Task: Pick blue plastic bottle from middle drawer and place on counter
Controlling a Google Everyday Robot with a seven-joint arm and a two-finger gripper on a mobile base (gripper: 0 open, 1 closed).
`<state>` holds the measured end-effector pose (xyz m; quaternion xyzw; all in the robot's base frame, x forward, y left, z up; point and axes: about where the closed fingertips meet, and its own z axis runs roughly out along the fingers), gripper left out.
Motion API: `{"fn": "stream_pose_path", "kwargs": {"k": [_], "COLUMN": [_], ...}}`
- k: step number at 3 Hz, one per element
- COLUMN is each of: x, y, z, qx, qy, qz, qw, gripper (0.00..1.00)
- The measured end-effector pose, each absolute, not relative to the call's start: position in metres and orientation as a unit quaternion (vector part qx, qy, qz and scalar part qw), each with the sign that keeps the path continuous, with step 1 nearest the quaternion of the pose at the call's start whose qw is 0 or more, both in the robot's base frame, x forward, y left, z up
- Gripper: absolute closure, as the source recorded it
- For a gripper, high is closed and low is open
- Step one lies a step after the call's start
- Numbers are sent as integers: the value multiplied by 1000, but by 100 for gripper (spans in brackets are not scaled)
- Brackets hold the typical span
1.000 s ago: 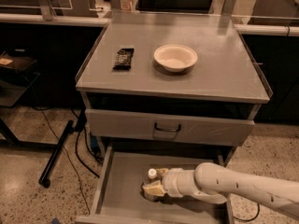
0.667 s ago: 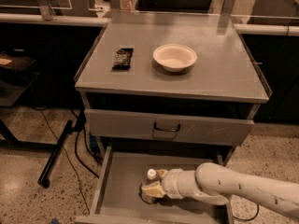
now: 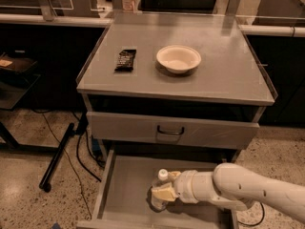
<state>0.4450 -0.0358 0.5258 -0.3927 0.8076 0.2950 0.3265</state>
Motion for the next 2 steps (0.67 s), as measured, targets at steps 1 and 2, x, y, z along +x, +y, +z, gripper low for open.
{"fn": "stream_pose_path", "kwargs": {"k": [1, 2], "x": [450, 461], "y": [-63, -100], "z": [562, 602], "qx": [-381, -367], "qy": [822, 835], "qz": [273, 241], "qw": [323, 332], "gripper": [100, 100]}}
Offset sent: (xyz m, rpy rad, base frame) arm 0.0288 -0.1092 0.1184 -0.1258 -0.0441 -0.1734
